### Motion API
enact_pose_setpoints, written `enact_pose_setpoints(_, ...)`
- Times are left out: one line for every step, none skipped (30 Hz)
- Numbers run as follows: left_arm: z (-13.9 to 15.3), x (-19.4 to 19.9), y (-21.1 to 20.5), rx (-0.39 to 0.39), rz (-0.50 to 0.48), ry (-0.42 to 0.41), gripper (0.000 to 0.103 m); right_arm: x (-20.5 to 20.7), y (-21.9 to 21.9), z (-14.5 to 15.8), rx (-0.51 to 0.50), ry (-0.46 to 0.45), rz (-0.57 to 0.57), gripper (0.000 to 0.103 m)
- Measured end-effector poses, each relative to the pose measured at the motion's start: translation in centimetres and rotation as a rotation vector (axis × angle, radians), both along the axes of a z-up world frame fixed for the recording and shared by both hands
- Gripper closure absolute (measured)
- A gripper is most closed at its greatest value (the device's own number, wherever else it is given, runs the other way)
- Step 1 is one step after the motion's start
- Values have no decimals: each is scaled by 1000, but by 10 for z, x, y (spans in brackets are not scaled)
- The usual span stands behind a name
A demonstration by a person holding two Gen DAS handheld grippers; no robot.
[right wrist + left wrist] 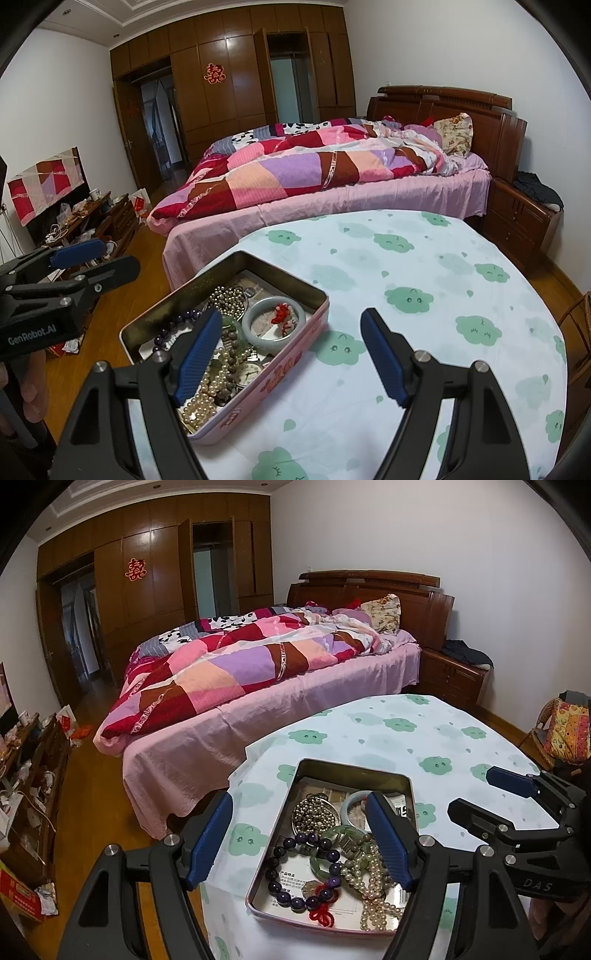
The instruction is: Organize jewelry
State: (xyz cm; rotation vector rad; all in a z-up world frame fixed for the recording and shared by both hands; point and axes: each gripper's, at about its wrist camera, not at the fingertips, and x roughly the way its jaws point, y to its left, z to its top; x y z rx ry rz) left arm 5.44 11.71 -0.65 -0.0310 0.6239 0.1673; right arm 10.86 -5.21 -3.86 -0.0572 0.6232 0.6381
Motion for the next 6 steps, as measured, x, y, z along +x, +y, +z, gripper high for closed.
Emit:
enact_pose_setpoints(0, 0, 1, -2, 2, 1, 29, 0, 0, -1, 0, 0, 0, 23)
enact_pose_setpoints(-1, 1, 1, -2, 1, 1, 29, 0, 0, -1, 0, 0, 0, 23)
enact_pose_setpoints(-1, 1, 1, 3, -1, 2, 29, 0, 0, -1, 0, 0, 0, 23)
enact_pose_setpoints(-1, 1, 2, 8, 2, 2, 29, 0, 0, -1, 0, 0, 0, 23)
enact_pose_setpoints(-1, 1, 3, 8, 3, 0, 29, 0, 0, -1, 0, 0, 1, 22)
enact_pose_setpoints(-1, 1, 3, 4, 2, -1, 29, 0, 0, -1, -1, -1, 0, 22)
